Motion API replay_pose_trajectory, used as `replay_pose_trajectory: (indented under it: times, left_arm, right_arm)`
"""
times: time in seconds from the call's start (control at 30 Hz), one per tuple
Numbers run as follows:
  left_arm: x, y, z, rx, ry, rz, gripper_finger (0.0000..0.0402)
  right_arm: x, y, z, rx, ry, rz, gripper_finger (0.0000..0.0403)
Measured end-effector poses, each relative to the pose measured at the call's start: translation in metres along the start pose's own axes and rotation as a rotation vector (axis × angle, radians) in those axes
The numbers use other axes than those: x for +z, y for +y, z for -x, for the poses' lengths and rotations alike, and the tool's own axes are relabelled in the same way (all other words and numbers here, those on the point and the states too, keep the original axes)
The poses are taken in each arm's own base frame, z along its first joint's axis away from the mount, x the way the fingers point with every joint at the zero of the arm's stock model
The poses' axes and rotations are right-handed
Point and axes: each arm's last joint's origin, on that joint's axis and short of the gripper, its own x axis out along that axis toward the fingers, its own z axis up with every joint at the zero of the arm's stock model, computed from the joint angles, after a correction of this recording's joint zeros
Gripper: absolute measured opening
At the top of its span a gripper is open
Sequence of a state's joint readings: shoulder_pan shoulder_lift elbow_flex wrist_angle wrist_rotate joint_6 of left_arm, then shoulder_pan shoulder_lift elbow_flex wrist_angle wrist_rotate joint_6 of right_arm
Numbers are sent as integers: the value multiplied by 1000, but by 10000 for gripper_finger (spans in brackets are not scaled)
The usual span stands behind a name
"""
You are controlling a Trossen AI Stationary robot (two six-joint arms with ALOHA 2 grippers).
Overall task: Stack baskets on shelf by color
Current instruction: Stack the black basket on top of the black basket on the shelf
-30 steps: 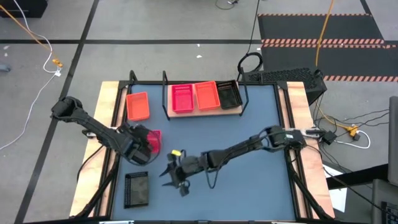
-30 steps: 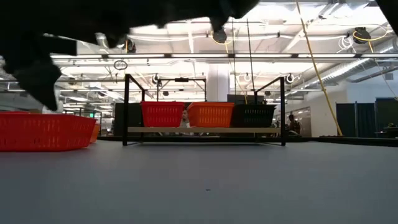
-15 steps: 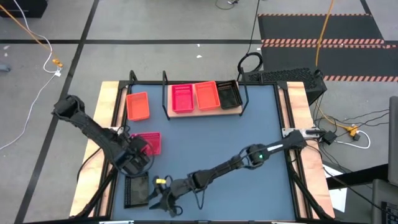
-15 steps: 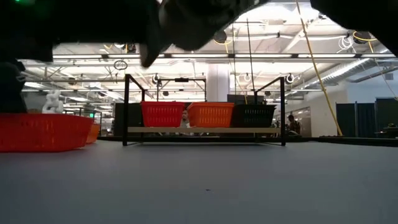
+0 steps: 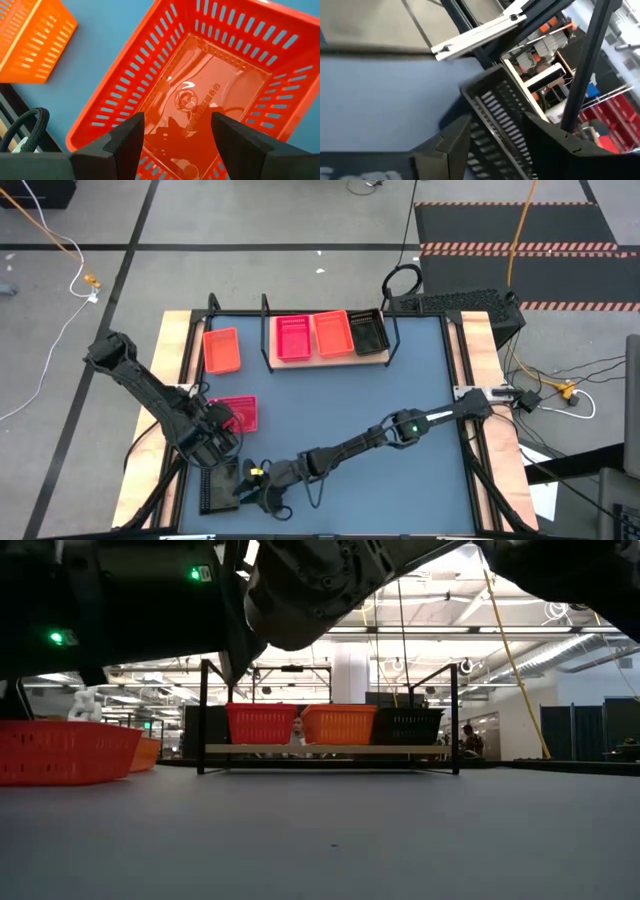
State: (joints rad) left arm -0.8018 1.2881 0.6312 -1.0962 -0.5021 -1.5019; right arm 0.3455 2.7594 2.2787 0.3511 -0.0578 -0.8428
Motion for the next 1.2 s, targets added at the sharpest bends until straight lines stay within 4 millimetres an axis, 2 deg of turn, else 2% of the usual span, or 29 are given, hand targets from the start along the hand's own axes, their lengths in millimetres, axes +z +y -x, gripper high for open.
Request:
replay_pose_trajectory:
  times: [0.2,0.5,0.73,0.83,1.0,1.1,1.2]
  left_arm:
    - [0,0,0,1,-5,-8,232]
    - [0,0,0,1,-5,-8,232]
    - [0,0,0,1,-5,-7,232]
    - [0,0,0,1,-3,-7,232]
    - [-5,-1,2,-15,25,-24,232]
    - [-8,-1,4,-23,25,-23,232]
    - [-9,-1,4,-25,26,-19,232]
  right_arm:
    - [-17,-6,1,66,17,48,159]
    - [-33,-10,2,107,16,54,50]
    - [-35,-3,2,138,72,57,3]
    - [-24,3,3,145,108,52,3]
    - [6,6,5,69,153,-55,2]
    - [21,2,9,-27,205,-121,2]
    - [25,-11,8,-112,100,-227,2]
